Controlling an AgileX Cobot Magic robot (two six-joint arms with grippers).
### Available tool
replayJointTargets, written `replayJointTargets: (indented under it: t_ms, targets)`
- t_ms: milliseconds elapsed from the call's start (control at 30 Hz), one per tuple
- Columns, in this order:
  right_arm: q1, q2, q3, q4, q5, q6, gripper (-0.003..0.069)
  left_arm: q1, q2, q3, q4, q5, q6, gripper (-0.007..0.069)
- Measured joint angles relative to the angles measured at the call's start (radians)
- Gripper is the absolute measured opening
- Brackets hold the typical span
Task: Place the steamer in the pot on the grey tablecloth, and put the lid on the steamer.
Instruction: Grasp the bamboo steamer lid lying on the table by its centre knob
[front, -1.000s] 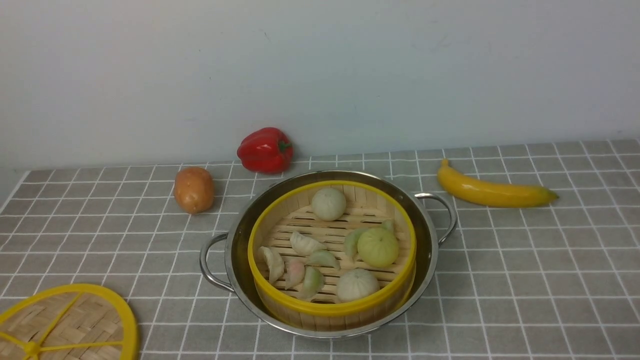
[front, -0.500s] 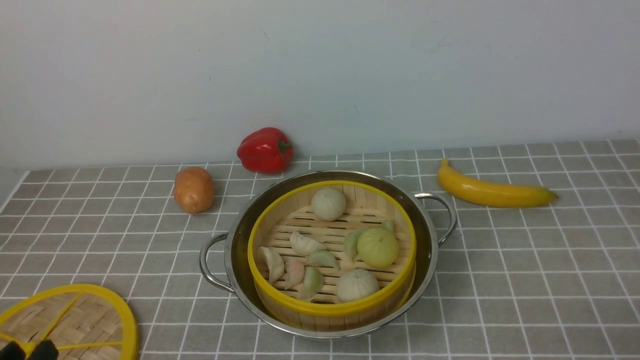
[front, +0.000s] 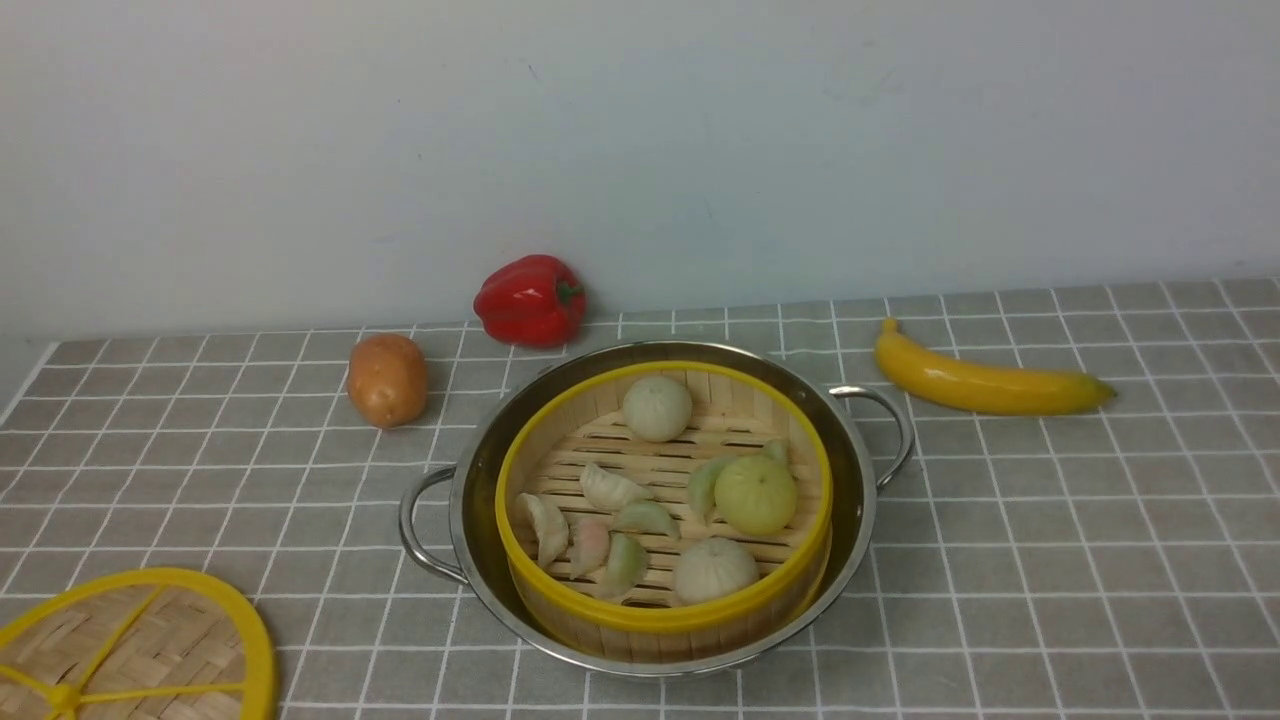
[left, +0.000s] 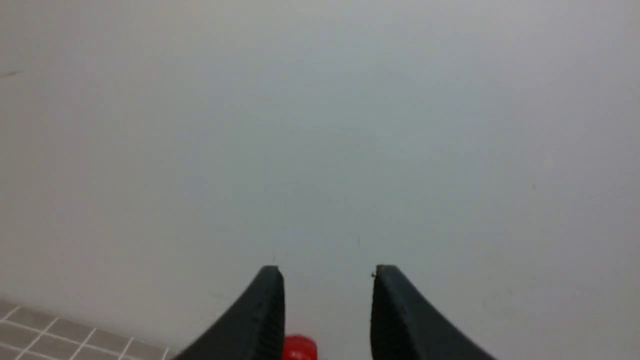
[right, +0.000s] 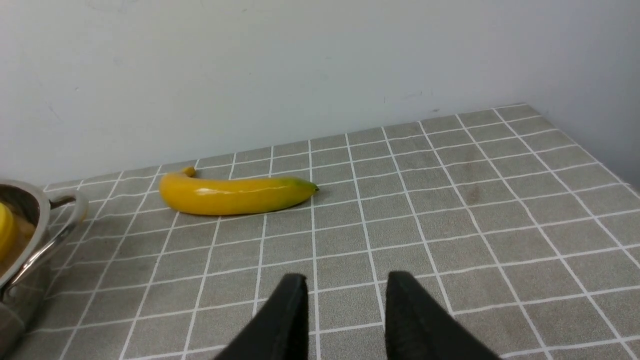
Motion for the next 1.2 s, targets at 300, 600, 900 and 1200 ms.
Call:
replayJointTargets:
  t_ms: [300,600,900,1200]
  targets:
    - [0.000,0.000,0.000,0.000,0.000,0.000,0.0240,0.002,0.346,-0.404,0.449,0.930,0.026,0.0243]
    - [0.000,0.000,0.000,0.004,0.000,0.001,0.0240,0.005,0.773,-0.459,0.693,0.942,-0.106,0.0239]
    - [0.000,0.000,0.000,0.004,0.000,0.001,0.0240,0.069,1.335,-0.460,0.705,0.901,-0.174,0.0243]
    - [0.000,0.000,0.000,0.004,-0.001,0.001,0.0243,0.196,1.401,-0.460,0.655,0.578,-0.180,0.0243]
